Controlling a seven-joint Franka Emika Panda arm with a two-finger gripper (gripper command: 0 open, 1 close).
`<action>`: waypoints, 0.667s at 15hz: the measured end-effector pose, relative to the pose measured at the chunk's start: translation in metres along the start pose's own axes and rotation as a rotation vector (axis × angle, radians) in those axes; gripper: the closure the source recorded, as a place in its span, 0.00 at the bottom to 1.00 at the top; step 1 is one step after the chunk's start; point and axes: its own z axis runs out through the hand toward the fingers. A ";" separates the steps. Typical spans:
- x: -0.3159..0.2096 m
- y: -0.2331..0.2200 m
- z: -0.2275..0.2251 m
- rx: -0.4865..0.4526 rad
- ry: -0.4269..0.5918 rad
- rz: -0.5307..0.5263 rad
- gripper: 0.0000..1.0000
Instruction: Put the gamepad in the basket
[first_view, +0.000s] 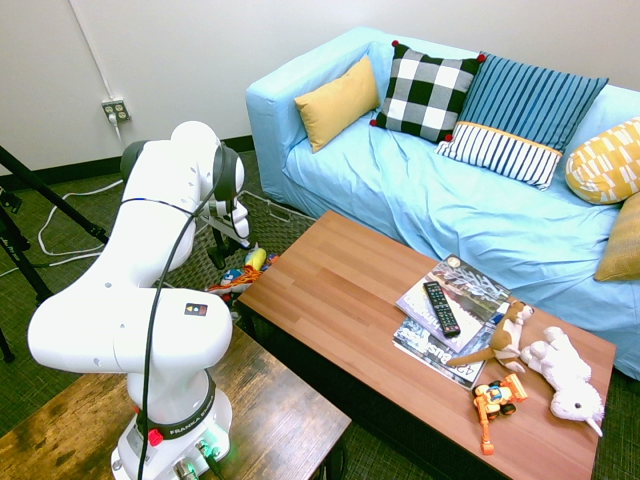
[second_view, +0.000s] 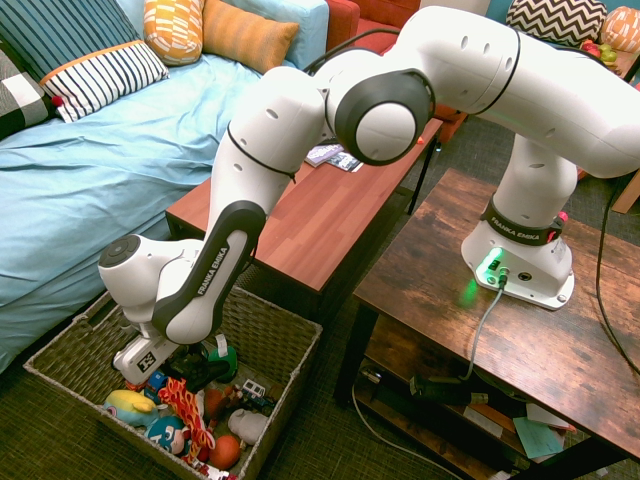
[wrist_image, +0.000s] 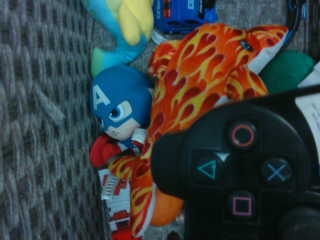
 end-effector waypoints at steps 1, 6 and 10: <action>0.000 -0.004 0.004 0.003 -0.007 0.002 0.00; 0.000 -0.010 0.006 0.018 -0.011 0.005 0.00; 0.011 -0.011 -0.005 0.025 0.009 0.010 0.00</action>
